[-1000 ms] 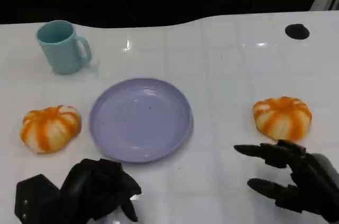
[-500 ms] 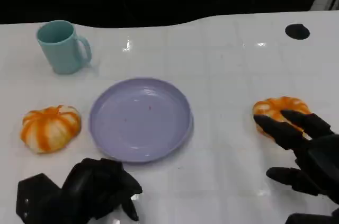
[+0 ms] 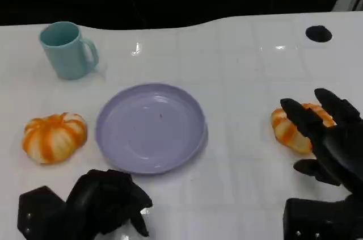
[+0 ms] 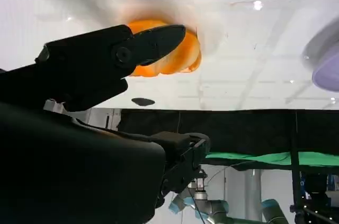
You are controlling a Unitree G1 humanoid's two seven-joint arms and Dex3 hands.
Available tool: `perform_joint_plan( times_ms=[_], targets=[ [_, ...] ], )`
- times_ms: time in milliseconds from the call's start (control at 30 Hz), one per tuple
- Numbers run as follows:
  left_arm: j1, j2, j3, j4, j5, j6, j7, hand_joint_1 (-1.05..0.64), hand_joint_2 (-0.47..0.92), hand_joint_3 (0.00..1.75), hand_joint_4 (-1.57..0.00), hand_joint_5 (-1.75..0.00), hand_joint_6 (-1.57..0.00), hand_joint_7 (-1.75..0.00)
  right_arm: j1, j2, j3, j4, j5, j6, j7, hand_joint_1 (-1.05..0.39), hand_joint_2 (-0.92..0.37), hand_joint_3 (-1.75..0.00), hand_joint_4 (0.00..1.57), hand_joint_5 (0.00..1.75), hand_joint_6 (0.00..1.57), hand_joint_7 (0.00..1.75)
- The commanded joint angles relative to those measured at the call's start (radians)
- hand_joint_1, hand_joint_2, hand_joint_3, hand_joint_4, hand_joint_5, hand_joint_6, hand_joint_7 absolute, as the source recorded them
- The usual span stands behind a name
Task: Grasp the bread from the table and place it into the plate.
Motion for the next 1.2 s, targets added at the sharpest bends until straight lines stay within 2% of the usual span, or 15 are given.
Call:
perform_joint_plan(
  times_ms=[33,233,600,833,1033,1067,1100,1167,1200],
  targets=[
    [0.008,0.010,0.004,-0.001,-0.002,-0.002,0.004,-1.05,0.79,0.00,-1.50,-0.93,-1.57,-0.51,-0.065,-0.002,0.033,0.070,-0.001,0.042,0.001,-0.43,-0.81,0.00,0.04,0.06,0.19,0.02],
    [0.011,0.010,0.005,-0.002,-0.004,-0.002,0.002,-1.05,0.78,0.00,-1.51,-0.94,-1.57,-0.51,-0.129,0.000,0.077,0.170,0.008,0.062,-0.025,-0.41,-0.80,0.00,0.05,0.10,0.21,0.02],
    [0.024,0.012,0.003,-0.017,0.001,-0.004,0.006,-1.05,0.79,0.01,-1.51,-0.94,-1.57,-0.51,-0.262,0.019,0.142,0.440,0.043,0.083,-0.075,-0.41,-0.80,0.00,0.07,0.17,0.24,0.02],
    [0.027,0.014,0.004,-0.017,-0.004,-0.003,0.000,-1.05,0.79,0.01,-1.50,-0.94,-1.57,-0.51,-0.338,0.034,0.176,0.596,0.078,0.072,-0.109,-0.39,-0.82,-0.01,0.05,0.20,0.24,0.01],
    [0.027,0.015,0.002,-0.016,0.002,-0.006,0.005,-1.05,0.79,0.01,-1.50,-0.94,-1.57,-0.51,-0.431,0.062,0.220,0.785,0.091,0.042,-0.192,-0.41,-0.84,-0.01,0.09,0.22,0.27,0.02],
    [0.027,0.014,0.003,-0.017,-0.001,-0.004,0.004,-1.05,0.79,0.01,-1.50,-0.94,-1.57,-0.51,-0.445,0.066,0.227,0.817,0.094,0.027,-0.218,-0.40,-0.85,-0.01,0.12,0.24,0.29,0.03],
    [0.028,0.013,0.004,-0.018,-0.002,-0.003,0.005,-1.05,0.79,0.01,-1.50,-0.94,-1.57,-0.51,-0.459,0.069,0.230,0.851,0.102,-0.003,-0.252,-0.37,-0.87,-0.02,0.24,0.28,0.38,0.06],
    [0.029,0.012,0.004,-0.020,-0.003,-0.001,0.007,-1.05,0.79,0.01,-1.50,-0.94,-1.57,-0.51,-0.480,0.073,0.231,0.904,0.122,-0.059,-0.309,-0.29,-0.91,-0.04,0.58,0.30,0.62,0.07],
    [0.029,0.012,0.004,-0.021,-0.002,-0.002,0.007,-1.05,0.79,0.01,-1.50,-0.94,-1.57,-0.51,-0.488,0.072,0.232,0.928,0.131,-0.094,-0.339,-0.26,-0.90,-0.03,0.83,0.54,0.84,0.11]
  ],
)
